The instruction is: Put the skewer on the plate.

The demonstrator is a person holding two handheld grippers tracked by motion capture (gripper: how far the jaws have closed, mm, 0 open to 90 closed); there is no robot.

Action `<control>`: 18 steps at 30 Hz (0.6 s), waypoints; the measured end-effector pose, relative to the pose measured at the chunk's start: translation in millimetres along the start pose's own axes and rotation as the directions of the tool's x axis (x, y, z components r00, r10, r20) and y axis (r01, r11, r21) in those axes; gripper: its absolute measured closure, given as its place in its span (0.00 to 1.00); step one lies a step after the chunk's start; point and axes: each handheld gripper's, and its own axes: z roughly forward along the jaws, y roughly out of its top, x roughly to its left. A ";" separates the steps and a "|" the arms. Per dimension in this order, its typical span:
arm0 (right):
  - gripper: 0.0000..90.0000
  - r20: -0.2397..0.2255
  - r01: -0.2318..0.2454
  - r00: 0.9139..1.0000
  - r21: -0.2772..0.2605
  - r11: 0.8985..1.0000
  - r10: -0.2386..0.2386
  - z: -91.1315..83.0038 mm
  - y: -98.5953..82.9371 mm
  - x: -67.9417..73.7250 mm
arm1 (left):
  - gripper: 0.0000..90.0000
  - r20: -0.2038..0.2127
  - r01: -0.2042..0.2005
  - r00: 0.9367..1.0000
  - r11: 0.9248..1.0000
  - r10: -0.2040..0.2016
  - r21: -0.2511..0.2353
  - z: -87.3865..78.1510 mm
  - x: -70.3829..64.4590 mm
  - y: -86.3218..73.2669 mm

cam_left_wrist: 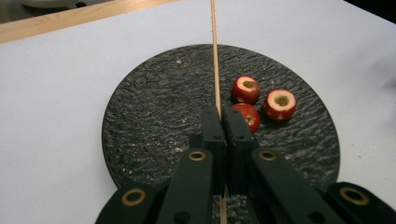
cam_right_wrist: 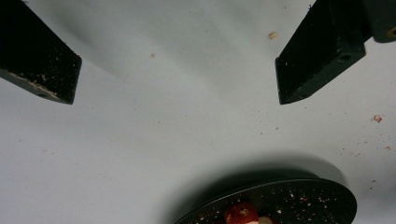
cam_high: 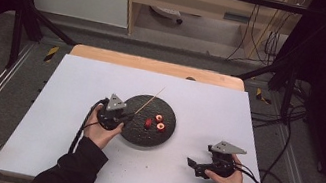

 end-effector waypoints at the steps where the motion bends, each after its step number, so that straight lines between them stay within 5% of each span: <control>1: 0.01 0.001 0.000 1.000 0.000 1.000 0.000 -0.3 -0.2 -0.2 | 0.98 -0.004 0.001 1.000 1.000 -0.001 0.006 3.3 0.3 0.1; 18: 0.01 -0.016 -0.003 1.000 -0.004 1.000 0.003 -1.8 -0.4 0.2 | 0.98 -0.082 -0.015 0.996 0.992 0.025 0.126 44.3 -6.5 -9.4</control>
